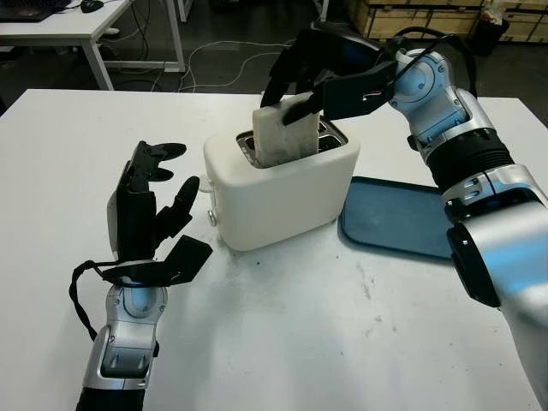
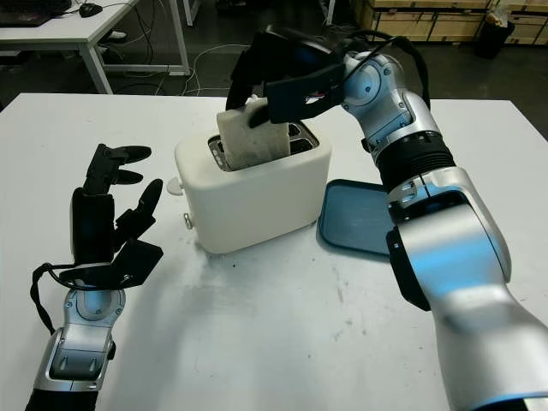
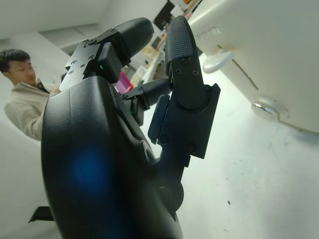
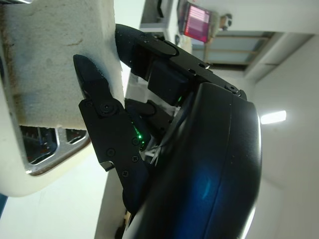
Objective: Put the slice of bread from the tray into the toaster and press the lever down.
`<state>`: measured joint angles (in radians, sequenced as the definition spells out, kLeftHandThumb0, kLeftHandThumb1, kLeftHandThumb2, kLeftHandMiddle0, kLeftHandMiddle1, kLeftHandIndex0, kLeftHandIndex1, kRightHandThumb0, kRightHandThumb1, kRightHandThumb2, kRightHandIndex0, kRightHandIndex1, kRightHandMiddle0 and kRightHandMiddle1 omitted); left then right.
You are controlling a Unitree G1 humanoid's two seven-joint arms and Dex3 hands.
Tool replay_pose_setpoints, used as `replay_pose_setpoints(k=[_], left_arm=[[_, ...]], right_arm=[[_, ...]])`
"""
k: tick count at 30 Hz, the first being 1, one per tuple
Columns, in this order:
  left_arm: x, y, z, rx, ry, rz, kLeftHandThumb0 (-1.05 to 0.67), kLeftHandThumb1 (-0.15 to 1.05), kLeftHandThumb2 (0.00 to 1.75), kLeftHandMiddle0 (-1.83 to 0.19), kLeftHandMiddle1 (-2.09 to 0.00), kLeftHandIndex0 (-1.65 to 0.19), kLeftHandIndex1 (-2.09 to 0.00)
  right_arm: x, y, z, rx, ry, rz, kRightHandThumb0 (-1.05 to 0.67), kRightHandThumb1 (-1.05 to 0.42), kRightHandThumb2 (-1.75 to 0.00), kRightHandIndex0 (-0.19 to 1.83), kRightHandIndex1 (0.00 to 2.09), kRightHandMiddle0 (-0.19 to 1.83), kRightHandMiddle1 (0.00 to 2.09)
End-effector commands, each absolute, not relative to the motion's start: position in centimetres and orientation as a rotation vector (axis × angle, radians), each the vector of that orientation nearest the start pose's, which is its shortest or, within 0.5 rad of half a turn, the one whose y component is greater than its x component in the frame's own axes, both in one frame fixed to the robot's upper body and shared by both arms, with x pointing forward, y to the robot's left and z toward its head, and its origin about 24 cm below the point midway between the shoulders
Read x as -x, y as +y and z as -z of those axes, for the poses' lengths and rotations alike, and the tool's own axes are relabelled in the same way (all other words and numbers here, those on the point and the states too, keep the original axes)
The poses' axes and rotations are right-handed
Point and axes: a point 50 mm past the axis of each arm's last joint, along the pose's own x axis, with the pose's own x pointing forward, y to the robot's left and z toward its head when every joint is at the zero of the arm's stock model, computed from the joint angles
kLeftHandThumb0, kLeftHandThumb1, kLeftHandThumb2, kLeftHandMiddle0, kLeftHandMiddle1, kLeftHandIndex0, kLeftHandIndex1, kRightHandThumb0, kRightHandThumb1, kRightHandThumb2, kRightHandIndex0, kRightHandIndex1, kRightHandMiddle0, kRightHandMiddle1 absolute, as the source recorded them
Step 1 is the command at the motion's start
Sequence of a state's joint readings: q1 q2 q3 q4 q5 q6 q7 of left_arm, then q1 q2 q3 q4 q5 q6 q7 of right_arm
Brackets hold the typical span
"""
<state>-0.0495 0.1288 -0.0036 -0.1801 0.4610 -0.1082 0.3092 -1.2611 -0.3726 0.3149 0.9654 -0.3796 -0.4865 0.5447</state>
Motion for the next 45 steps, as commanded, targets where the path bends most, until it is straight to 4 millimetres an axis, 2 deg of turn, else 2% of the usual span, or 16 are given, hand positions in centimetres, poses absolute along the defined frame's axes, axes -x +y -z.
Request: replay_pose_setpoints(k=[1,4,18,22,25,26,28,32,35,40,45], left_arm=[[-25.3,17.1,-11.4,-0.541,-0.437,-0.295,-0.58,0.92,0.47,-0.25,-1.38,-0.23,-1.07],[-25.3,17.1,-11.3,-0.545,-0.433,-0.295,-0.58,0.92,0.48,-0.24,-1.38,-0.21,-1.06],[-25.3,17.1,-11.3,-0.53,-0.431,-0.296,-0.57,0.92,0.47,-0.25,-1.38,-0.22,-1.05],[-25.3,17.1,-11.4,-0.535,-0.433,-0.297,-0.57,0.92,0.47,-0.25,-1.38,-0.23,-1.05],[-25.3,17.1,-11.3,-0.532,-0.438,-0.294,-0.57,0.92,0.47,-0.25,-1.38,-0.23,-1.05],[-25.3,17.1,-11.3,-0.529,-0.439,-0.293,-0.56,0.92,0.47,-0.25,-1.38,-0.23,-1.05],[-25.3,17.0,-11.4,-0.528,-0.442,-0.293,-0.56,0.92,0.47,-0.25,-1.38,-0.23,-1.06],[-25.3,17.0,-11.4,-0.53,-0.436,-0.298,-0.56,0.92,0.47,-0.25,-1.38,-0.22,-1.06],[-25.3,17.0,-11.4,-0.524,-0.433,-0.294,-0.57,0.92,0.47,-0.24,-1.38,-0.22,-1.06],[-25.3,17.1,-11.5,-0.535,-0.433,-0.298,-0.58,0.92,0.47,-0.24,-1.38,-0.22,-1.06],[-25.3,17.2,-11.5,-0.54,-0.434,-0.297,-0.58,0.92,0.47,-0.25,-1.37,-0.23,-1.06]], right_arm=[[-39.6,-8.9,-24.4,1.187,-0.446,-0.793,-0.25,-0.71,-0.01,1.25,0.6,1.26,0.14],[-39.6,-9.3,-23.6,1.19,-0.425,-0.807,-0.25,-0.71,-0.01,1.25,0.59,1.27,0.14],[-39.8,-10.1,-22.6,1.193,-0.358,-0.803,-0.27,-0.72,-0.01,1.18,0.74,1.28,0.15],[-39.9,-10.3,-22.5,1.196,-0.342,-0.803,-0.32,-0.72,0.0,1.08,0.74,1.24,0.13],[-39.9,-10.5,-22.6,1.223,-0.311,-0.814,-0.41,-0.7,0.0,0.92,0.72,1.12,0.06],[-39.9,-10.5,-22.6,1.237,-0.301,-0.821,-0.48,-0.7,0.0,0.73,0.69,1.0,0.03],[-39.9,-10.6,-22.7,1.255,-0.289,-0.833,-0.54,-0.69,0.0,0.53,0.65,0.85,0.01],[-39.9,-10.6,-22.9,1.292,-0.266,-0.863,-0.64,-0.68,0.0,0.32,0.56,0.66,0.0],[-39.8,-10.6,-23.2,1.315,-0.255,-0.88,-0.75,-0.69,0.0,0.21,0.51,0.54,0.0],[-39.7,-10.6,-24.1,1.338,-0.249,-0.88,-0.81,-0.7,0.0,0.02,0.45,0.4,0.0],[-39.6,-11.4,-25.7,1.313,-0.243,-0.883,-0.84,-0.72,-0.01,0.0,0.09,0.25,0.0]])
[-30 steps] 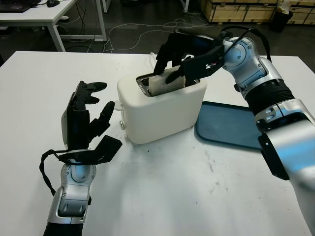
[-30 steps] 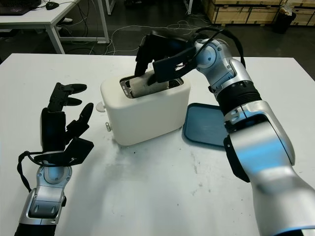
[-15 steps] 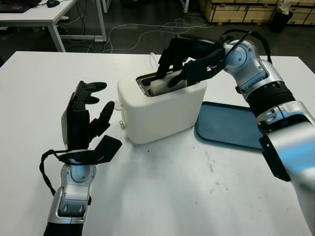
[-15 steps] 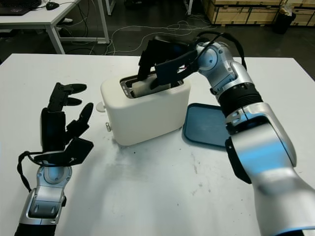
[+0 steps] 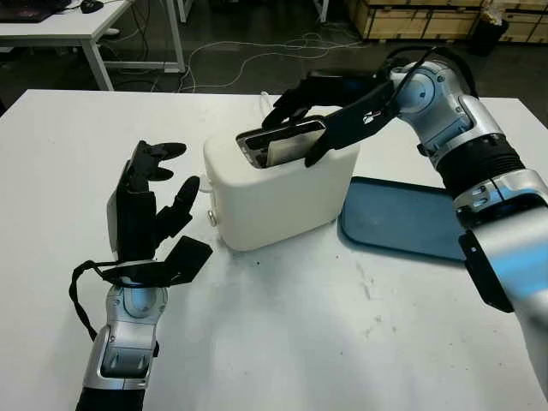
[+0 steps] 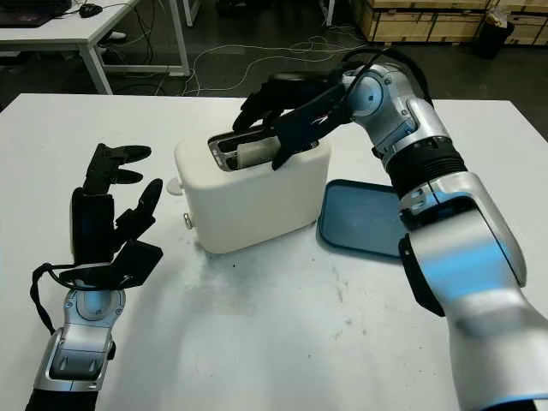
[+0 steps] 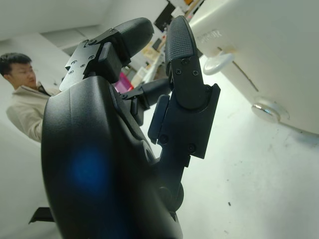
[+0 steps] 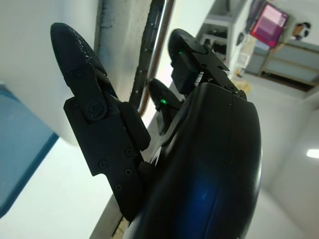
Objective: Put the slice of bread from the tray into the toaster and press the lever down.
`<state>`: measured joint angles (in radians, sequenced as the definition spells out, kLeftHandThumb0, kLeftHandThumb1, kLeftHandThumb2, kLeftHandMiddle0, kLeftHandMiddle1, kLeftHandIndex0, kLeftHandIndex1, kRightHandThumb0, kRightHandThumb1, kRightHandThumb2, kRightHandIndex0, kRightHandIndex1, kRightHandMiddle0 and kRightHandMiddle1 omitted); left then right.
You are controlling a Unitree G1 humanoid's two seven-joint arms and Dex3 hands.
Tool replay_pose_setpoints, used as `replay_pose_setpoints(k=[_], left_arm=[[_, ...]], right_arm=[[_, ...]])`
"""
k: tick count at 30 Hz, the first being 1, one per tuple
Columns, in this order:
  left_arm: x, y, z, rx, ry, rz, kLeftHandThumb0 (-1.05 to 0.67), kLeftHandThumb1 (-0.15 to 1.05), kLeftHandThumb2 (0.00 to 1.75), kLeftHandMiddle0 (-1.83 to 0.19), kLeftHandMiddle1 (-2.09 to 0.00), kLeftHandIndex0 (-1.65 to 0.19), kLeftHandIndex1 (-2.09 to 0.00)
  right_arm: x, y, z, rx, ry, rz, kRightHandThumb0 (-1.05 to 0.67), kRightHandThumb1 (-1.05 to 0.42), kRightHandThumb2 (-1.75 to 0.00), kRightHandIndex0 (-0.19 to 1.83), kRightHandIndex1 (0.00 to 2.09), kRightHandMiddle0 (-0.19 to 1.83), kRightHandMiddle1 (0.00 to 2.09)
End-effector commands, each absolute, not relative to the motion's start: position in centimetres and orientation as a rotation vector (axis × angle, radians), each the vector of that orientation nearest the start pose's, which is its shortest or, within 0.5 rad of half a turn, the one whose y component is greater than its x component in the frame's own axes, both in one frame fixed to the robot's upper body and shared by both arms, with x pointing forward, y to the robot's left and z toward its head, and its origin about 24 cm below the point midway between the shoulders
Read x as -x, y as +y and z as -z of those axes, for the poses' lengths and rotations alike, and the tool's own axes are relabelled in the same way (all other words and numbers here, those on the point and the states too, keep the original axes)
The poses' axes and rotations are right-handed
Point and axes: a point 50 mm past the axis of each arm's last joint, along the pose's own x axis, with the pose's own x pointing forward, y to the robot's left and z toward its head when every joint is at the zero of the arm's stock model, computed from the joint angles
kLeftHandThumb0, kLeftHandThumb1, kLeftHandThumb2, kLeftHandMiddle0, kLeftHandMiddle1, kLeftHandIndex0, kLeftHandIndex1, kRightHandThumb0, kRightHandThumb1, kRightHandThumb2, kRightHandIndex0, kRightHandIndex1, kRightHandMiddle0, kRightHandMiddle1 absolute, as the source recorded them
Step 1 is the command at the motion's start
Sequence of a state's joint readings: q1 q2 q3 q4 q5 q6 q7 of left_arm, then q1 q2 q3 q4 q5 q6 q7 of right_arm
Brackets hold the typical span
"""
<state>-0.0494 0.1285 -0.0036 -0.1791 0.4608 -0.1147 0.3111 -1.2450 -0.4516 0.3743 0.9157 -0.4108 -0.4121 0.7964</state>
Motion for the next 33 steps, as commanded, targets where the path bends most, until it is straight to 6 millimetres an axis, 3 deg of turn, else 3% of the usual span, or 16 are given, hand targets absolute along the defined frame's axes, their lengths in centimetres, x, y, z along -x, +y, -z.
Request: replay_pose_setpoints(k=[1,5,7,10,13,18,24,28,33], left_arm=[[-25.4,17.2,-11.6,-0.54,-0.436,-0.297,-0.59,0.92,0.47,-0.25,-1.37,-0.23,-1.06],[-25.4,17.2,-11.8,-0.549,-0.443,-0.296,-0.58,0.92,0.47,-0.26,-1.38,-0.23,-1.05],[-25.5,17.3,-11.9,-0.564,-0.455,-0.293,-0.59,0.92,0.48,-0.26,-1.39,-0.24,-1.05],[-25.6,17.6,-12.2,-0.594,-0.47,-0.286,-0.6,0.92,0.48,-0.27,-1.39,-0.25,-1.06],[-25.5,18.0,-12.8,-0.645,-0.48,-0.269,-0.6,0.92,0.47,-0.28,-1.37,-0.26,-1.06],[-25.4,18.6,-13.8,-0.733,-0.507,-0.23,-0.55,0.92,0.43,-0.32,-1.35,-0.29,-1.05],[-25.9,19.2,-15.1,-0.829,-0.544,-0.19,-0.54,0.9,0.34,-0.41,-1.37,-0.38,-1.09],[-26.1,19.5,-16.1,-0.876,-0.588,-0.169,-0.52,0.87,0.31,-0.5,-1.36,-0.45,-1.09],[-25.9,19.9,-17.6,-0.941,-0.637,-0.129,-0.4,0.83,0.37,-0.53,-1.31,-0.51,-1.06]], right_arm=[[-39.5,-11.7,-25.9,1.297,-0.264,-0.874,-0.85,-0.73,-0.01,0.0,0.07,0.24,0.0],[-39.0,-13.4,-27.0,1.201,-0.401,-0.77,-0.92,-0.76,-0.01,0.06,0.09,0.2,0.01],[-38.7,-14.7,-27.0,1.073,-0.499,-0.659,-0.87,-0.79,-0.02,0.18,0.18,0.31,0.06],[-38.1,-16.6,-26.0,0.915,-0.589,-0.519,-0.7,-0.84,-0.01,0.29,0.35,0.45,0.09],[-37.2,-18.8,-23.1,0.811,-0.599,-0.422,-0.61,-0.86,0.0,0.27,0.54,0.51,0.07],[-34.6,-22.0,-18.5,0.662,-0.573,-0.241,-0.43,-0.88,0.0,0.57,0.27,0.64,0.03],[-30.2,-24.0,-13.7,0.489,-0.503,-0.105,-0.33,-0.92,-0.08,0.63,0.14,0.64,0.01],[-28.1,-24.2,-11.8,0.423,-0.422,-0.021,-0.33,-0.92,-0.1,0.68,0.09,0.65,0.01],[-27.3,-24.1,-10.9,0.376,-0.347,0.024,-0.33,-0.92,-0.11,0.71,0.06,0.68,0.01]])
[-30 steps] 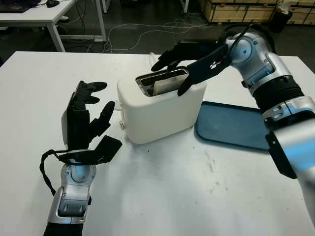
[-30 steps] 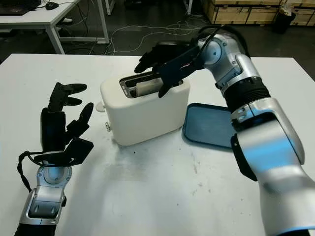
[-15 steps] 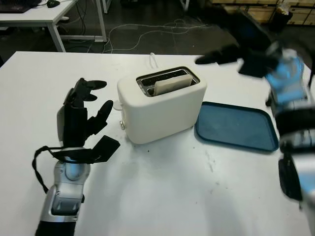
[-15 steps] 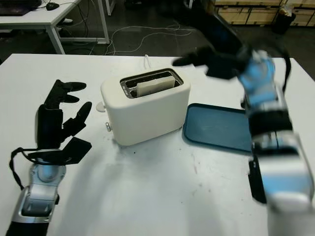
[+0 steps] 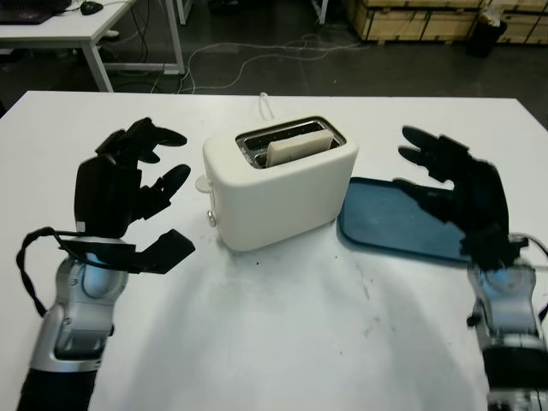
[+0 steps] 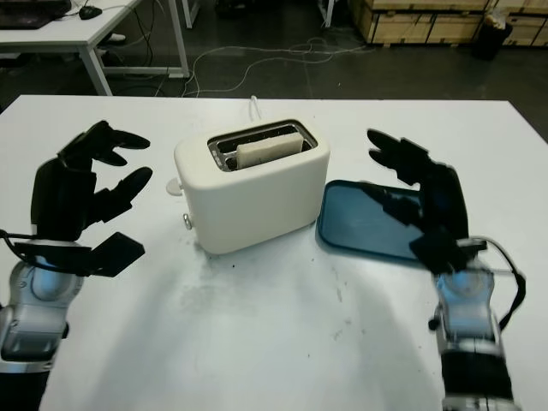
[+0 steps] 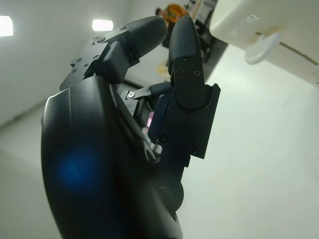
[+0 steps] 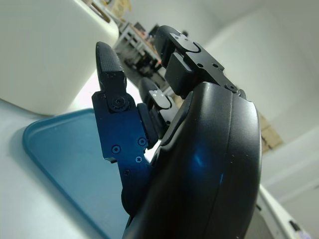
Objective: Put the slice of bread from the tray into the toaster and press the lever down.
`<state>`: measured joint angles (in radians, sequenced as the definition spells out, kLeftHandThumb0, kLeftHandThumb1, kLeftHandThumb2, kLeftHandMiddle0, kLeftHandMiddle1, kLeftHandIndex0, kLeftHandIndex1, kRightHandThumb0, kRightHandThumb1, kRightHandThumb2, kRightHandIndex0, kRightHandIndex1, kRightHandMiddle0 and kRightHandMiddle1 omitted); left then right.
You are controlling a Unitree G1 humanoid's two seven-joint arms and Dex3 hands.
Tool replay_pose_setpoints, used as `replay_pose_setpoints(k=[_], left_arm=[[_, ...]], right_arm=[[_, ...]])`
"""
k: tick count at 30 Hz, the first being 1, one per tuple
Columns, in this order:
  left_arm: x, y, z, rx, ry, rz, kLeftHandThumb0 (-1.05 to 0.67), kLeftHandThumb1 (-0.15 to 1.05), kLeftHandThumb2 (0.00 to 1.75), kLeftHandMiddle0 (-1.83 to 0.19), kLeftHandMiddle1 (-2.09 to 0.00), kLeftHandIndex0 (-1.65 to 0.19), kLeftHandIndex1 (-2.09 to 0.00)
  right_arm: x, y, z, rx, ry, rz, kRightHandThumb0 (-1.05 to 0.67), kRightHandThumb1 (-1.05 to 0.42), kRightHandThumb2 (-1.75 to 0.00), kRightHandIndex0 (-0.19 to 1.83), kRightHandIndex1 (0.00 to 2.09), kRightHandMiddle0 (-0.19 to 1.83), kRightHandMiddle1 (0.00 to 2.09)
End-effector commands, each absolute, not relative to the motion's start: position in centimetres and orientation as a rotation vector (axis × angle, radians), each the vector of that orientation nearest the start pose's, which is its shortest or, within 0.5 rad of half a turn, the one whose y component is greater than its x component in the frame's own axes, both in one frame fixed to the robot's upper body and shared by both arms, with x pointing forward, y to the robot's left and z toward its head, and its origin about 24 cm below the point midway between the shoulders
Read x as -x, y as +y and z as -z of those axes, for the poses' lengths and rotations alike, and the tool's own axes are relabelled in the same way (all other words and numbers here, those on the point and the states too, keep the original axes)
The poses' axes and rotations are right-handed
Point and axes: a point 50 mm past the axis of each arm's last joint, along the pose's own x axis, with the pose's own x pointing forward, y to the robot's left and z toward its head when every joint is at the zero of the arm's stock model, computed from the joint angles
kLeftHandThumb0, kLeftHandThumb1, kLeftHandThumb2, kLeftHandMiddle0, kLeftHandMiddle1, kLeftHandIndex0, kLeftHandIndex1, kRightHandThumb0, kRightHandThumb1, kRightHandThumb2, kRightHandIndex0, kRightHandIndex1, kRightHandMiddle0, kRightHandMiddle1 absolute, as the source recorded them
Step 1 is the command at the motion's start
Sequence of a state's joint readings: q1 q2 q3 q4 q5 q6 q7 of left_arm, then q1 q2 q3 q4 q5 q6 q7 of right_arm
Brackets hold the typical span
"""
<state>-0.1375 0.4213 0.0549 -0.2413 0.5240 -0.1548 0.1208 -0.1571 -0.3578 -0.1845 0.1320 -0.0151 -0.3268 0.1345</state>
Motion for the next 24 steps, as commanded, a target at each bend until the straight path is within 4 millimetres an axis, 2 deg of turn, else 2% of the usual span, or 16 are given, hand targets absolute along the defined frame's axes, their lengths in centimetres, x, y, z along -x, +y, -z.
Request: replay_pose_setpoints(k=[1,2,7,11,18,20,24], left_arm=[[-25.8,20.0,-17.9,-0.961,-0.643,-0.121,-0.36,0.8,0.44,-0.54,-1.3,-0.52,-1.05],[-25.8,20.1,-18.1,-0.982,-0.643,-0.116,-0.34,0.77,0.54,-0.55,-1.28,-0.53,-1.02],[-25.5,20.6,-19.4,-1.149,-0.618,-0.041,-0.28,0.71,0.71,-0.56,-1.22,-0.56,-0.94],[-26.0,21.0,-19.9,-1.269,-0.592,0.098,-0.29,0.68,0.76,-0.57,-1.1,-0.59,-0.83],[-27.4,21.3,-19.8,-1.406,-0.603,0.292,-0.31,0.5,0.86,-0.57,-1.03,-0.62,-0.78],[-27.8,21.4,-19.6,-1.415,-0.605,0.33,-0.34,0.49,0.86,-0.56,-1.03,-0.61,-0.78],[-28.3,21.3,-18.6,-1.402,-0.613,0.364,-0.38,0.55,0.83,-0.52,-1.04,-0.55,-0.78]], right_arm=[[-27.3,-24.1,-10.8,0.368,-0.34,0.032,-0.33,-0.92,-0.11,0.72,0.06,0.68,0.01],[-27.3,-24.1,-10.7,0.355,-0.335,0.036,-0.33,-0.92,-0.11,0.72,0.06,0.68,0.01],[-27.5,-24.4,-10.4,0.34,-0.313,0.031,-0.34,-0.92,-0.15,0.75,0.04,0.69,0.01],[-27.7,-24.3,-10.6,0.361,-0.286,0.014,-0.35,-0.92,-0.16,0.76,0.03,0.69,0.0],[-28.0,-24.4,-11.1,0.388,-0.272,-0.006,-0.35,-0.92,-0.18,0.75,0.01,0.66,0.0],[-28.1,-24.4,-11.2,0.408,-0.28,-0.007,-0.35,-0.92,-0.18,0.75,0.01,0.66,0.0],[-28.2,-24.4,-11.3,0.428,-0.288,-0.007,-0.34,-0.92,-0.17,0.75,0.01,0.67,0.0]])
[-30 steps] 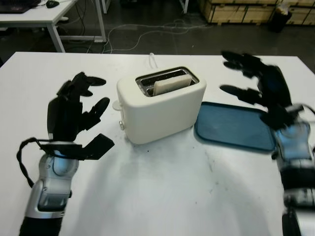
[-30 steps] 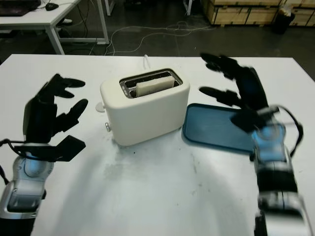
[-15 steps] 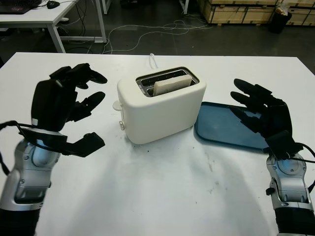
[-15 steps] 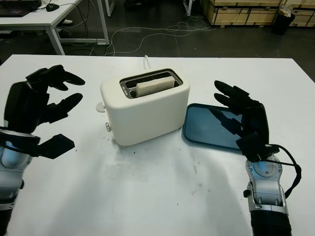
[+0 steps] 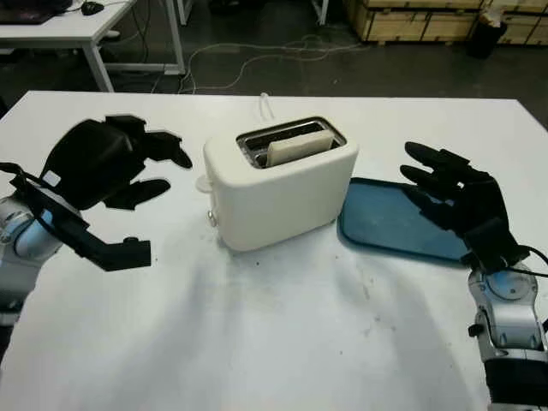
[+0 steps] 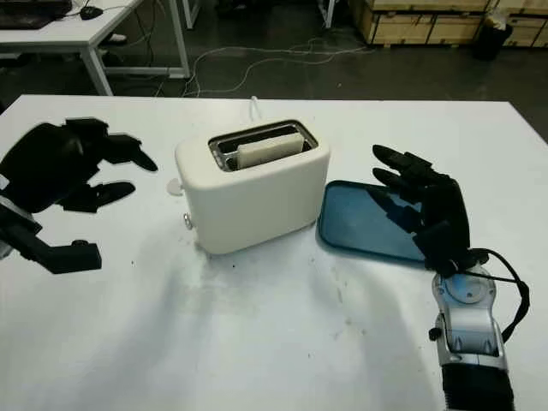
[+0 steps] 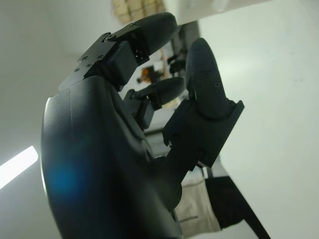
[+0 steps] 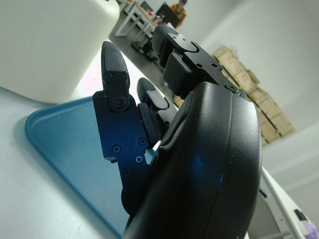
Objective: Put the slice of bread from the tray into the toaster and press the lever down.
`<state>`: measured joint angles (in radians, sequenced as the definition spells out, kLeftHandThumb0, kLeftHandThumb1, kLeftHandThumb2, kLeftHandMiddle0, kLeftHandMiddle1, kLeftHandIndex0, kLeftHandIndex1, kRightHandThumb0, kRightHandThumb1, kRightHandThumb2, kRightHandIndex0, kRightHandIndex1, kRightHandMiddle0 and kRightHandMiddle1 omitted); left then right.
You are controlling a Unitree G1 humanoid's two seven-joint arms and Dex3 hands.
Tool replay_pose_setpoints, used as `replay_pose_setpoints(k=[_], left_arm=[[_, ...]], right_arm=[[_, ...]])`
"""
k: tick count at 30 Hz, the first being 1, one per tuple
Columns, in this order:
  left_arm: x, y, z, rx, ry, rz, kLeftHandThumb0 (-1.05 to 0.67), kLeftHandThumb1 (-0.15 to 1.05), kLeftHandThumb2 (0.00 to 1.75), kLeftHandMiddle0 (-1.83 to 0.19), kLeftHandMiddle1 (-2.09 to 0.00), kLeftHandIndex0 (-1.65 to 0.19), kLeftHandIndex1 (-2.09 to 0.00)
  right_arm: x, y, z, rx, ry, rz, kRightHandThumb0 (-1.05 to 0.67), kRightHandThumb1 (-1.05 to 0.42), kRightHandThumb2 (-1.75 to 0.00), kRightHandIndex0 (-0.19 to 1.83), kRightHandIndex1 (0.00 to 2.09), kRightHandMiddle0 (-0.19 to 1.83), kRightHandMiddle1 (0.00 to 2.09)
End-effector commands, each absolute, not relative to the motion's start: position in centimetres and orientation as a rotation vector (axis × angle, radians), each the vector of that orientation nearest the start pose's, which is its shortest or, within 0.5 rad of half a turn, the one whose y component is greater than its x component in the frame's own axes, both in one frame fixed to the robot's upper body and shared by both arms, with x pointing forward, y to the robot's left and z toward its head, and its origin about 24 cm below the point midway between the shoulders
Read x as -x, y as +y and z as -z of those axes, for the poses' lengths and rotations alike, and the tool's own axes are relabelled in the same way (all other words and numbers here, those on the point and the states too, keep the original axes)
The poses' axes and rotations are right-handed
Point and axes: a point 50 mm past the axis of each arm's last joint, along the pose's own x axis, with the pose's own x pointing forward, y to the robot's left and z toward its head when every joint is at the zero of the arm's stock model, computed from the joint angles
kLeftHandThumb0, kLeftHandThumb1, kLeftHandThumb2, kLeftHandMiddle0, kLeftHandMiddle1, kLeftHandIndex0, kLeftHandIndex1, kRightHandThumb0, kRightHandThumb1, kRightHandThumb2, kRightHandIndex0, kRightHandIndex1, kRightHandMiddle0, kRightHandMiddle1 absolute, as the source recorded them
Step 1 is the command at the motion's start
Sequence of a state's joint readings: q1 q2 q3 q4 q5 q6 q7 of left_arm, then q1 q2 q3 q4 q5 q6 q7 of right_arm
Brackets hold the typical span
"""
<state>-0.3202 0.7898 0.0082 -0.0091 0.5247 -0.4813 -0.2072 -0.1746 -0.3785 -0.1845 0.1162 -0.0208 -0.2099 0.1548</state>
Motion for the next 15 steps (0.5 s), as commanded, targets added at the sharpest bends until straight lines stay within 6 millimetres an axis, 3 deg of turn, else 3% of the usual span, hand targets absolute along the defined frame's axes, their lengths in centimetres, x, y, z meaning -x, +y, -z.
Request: replay_pose_setpoints(k=[1,7,15], left_arm=[[-28.3,21.2,-18.3,-1.405,-0.608,0.378,-0.39,0.57,0.84,-0.46,-1.09,-0.48,-0.81],[-28.4,21.0,-16.8,-1.436,-0.599,0.396,-0.41,0.66,0.84,-0.45,-1.21,-0.33,-0.94],[-28.7,20.6,-16.0,-1.42,-0.557,0.413,-0.34,0.6,0.9,-0.47,-1.29,-0.28,-1.02]], right_arm=[[-28.3,-24.4,-11.3,0.428,-0.289,-0.007,-0.33,-0.92,-0.17,0.75,0.01,0.67,0.0],[-28.3,-24.4,-11.4,0.421,-0.281,0.001,-0.33,-0.92,-0.18,0.75,0.01,0.67,0.0],[-28.2,-24.0,-11.1,0.427,-0.259,0.013,-0.3,-0.92,-0.18,0.76,0.0,0.67,0.0]])
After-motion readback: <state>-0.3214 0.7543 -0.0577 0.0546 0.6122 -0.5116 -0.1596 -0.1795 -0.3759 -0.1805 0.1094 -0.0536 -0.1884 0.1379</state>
